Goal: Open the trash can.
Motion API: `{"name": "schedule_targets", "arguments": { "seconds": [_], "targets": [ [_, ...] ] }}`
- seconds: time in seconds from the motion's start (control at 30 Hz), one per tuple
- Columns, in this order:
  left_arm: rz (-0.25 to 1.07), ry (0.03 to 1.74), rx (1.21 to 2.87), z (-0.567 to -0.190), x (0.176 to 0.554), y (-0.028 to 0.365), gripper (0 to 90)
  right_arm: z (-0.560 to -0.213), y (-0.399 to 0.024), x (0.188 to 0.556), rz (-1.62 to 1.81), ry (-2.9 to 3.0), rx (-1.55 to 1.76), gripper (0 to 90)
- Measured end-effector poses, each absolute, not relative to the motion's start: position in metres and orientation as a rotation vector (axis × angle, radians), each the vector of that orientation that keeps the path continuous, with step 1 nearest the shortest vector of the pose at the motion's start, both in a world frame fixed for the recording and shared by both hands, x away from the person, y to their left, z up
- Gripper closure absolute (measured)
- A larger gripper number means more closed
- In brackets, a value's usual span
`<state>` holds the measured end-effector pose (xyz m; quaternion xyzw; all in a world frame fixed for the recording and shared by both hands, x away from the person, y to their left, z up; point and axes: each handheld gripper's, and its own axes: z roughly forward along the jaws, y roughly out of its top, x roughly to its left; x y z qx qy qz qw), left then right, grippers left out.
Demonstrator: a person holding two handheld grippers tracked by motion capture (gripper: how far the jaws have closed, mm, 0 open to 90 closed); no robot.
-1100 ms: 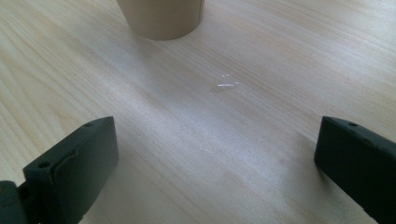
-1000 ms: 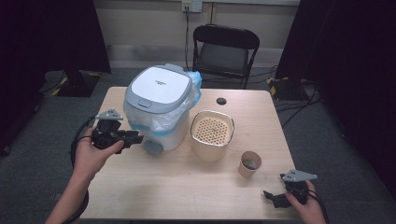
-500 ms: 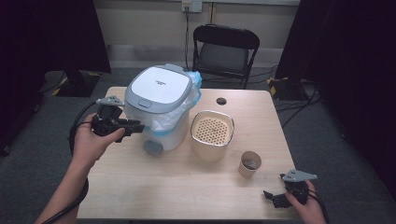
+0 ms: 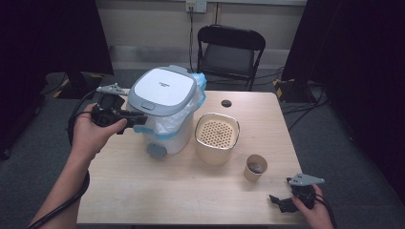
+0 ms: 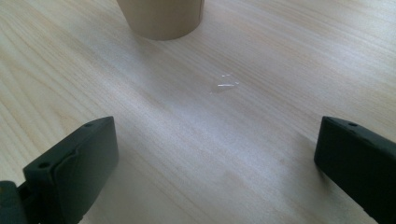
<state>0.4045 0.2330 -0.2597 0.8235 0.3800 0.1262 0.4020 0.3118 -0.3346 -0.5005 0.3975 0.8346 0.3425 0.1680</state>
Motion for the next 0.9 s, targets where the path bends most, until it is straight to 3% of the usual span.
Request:
{"name": "schedule_targets", "arguments": {
  "seconds": [0.9],
  "targets": [
    [0.425, 1.012, 2.0, -0.251, 0.433, 0.223, 81.2, -0.501, -0.334, 0.312, 0.976, 2.372, 1.13, 0.0]
  ]
}}
